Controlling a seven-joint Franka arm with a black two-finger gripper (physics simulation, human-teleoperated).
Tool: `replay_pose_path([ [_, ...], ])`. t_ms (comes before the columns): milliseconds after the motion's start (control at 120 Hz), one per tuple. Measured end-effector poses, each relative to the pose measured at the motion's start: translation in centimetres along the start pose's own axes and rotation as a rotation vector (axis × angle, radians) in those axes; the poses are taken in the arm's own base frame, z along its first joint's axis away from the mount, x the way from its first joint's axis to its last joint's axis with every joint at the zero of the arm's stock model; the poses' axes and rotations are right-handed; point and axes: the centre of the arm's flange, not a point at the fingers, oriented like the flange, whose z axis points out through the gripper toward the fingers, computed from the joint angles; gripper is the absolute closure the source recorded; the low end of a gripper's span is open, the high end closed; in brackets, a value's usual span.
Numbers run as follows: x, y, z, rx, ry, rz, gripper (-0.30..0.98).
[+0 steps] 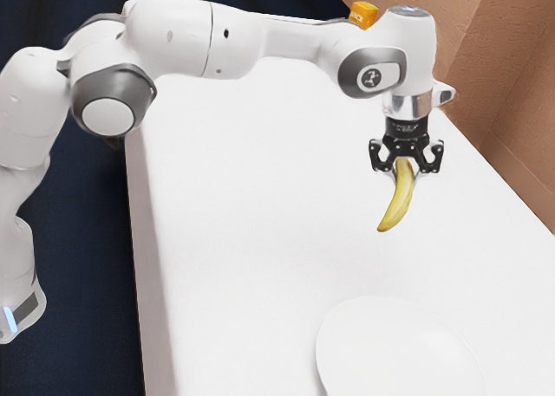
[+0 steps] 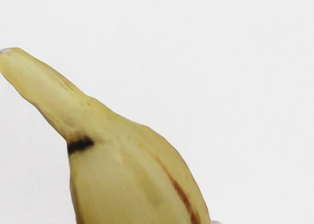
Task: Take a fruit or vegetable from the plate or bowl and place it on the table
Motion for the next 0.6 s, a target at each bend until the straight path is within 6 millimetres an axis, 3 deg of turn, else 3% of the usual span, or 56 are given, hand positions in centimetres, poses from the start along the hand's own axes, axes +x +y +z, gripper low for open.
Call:
replay_pose_path([
  [150, 4.1, -2.6, -1.2, 0.058, 0.025, -0.066, 0.54],
  [333, 6.3, -4.3, -1.3, 0.102, 0.026, -0.106, 0.53],
  [475, 6.7, -4.7, -1.2, 0.117, 0.019, -0.111, 0.24],
  [600, 7.2, -5.1, -1.1, 0.122, 0.015, -0.118, 0.10],
])
